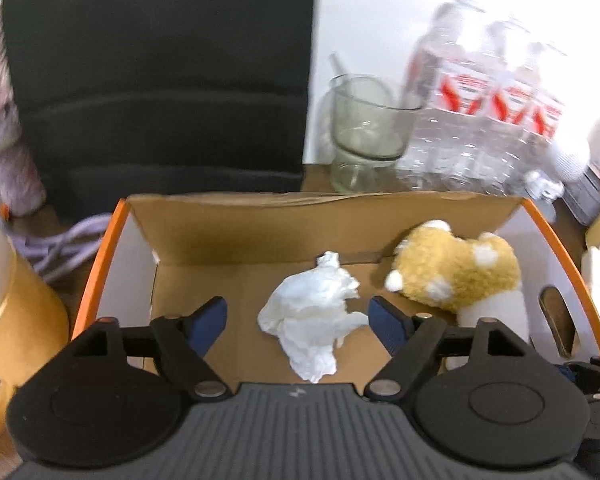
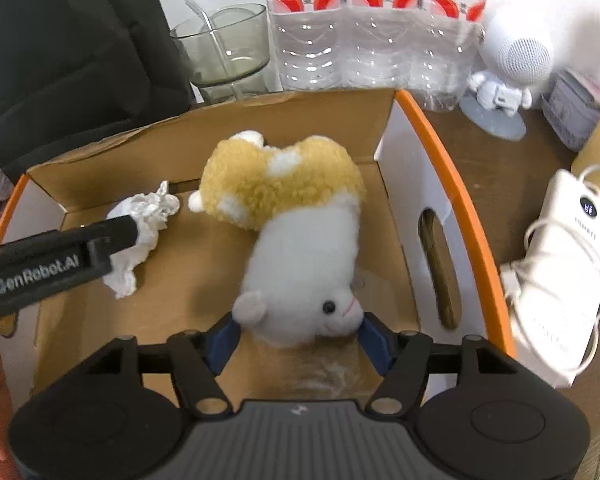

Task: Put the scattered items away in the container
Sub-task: 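Carry tissue and plush into the cardboard box and open both tools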

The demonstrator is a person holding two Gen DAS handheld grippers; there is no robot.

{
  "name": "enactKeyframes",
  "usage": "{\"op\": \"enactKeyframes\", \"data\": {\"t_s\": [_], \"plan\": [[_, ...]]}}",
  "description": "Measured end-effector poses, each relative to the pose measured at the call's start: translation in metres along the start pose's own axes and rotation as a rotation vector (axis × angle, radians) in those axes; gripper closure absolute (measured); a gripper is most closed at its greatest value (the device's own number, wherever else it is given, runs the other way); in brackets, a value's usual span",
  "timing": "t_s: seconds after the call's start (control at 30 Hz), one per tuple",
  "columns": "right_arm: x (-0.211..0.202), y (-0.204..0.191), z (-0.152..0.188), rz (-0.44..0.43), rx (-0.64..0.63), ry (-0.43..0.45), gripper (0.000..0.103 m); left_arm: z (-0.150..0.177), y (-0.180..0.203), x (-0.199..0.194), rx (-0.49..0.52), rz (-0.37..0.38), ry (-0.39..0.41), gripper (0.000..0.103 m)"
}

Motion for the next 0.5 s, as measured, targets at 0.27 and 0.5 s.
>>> {"op": "enactKeyframes", "data": {"t_s": [0.27,0.5], "plan": [[-0.020,-0.001,0.013,-0.019,0.020,-0.011,0.028,0.006,0.002,-0.031,0.033,-0.016,0.055,0.021],[-0.039,-0.010,0.040,-0.009,0.021,-0.009,0.022,0.035,-0.019,-0.061,0.005,-0.007,0.026,0.019]]}}
Point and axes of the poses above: each gripper's, at about its wrist camera, not at the fingertips, and x roughly the way its jaws point, y to its right, z to its underside, the point moved 4 cm from there along x, roughly the way its jaws point, and after that the axes turned 6 degrees about -x, right-handed, at the moved point
